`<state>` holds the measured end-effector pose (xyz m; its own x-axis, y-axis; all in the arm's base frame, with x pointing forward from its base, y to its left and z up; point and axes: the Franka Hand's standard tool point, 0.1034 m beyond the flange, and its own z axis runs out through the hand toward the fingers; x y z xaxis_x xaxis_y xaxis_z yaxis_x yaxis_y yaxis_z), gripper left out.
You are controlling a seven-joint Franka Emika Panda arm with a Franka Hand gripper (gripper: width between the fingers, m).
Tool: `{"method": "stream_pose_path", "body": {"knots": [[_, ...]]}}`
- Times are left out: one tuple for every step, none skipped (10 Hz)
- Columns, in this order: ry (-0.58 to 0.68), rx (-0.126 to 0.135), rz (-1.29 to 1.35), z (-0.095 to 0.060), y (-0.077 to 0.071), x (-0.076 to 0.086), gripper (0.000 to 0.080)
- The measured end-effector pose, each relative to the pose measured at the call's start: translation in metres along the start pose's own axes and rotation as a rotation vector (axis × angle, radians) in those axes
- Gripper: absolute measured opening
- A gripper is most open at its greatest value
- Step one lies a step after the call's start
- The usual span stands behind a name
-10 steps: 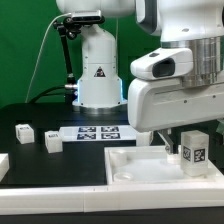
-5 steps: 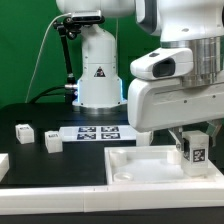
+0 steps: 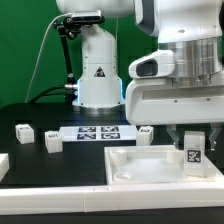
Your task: Assemble one leg
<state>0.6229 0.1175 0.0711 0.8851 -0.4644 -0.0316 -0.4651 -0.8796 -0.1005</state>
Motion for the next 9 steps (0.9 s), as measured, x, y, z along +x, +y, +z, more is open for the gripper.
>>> {"method": "stream_pose_path", "body": {"knots": [[-0.002,0.008,0.122,0.0002,0.0006,0.0004,0.029],[-0.004,0.015,0.243,0.0004,0.0005,0.0007,0.029],[-0.003,0.024,0.387,0.0007,0.0005,0.0013,0.029],[0.0,0.033,0.559,0.0008,0.0002,0.0007,0.029],[0.004,0.039,0.664,0.0011,0.0002,0.0003,0.029],[0.0,0.049,0.772,0.0013,0.0004,0.0009,0.029],[-0.007,0.054,0.822,0.0014,0.0006,0.0012,0.029],[-0.013,0.057,0.877,0.0014,-0.0003,0.0007,0.029],[-0.012,0.057,0.854,0.0016,-0.0003,0.0006,0.029]]}}
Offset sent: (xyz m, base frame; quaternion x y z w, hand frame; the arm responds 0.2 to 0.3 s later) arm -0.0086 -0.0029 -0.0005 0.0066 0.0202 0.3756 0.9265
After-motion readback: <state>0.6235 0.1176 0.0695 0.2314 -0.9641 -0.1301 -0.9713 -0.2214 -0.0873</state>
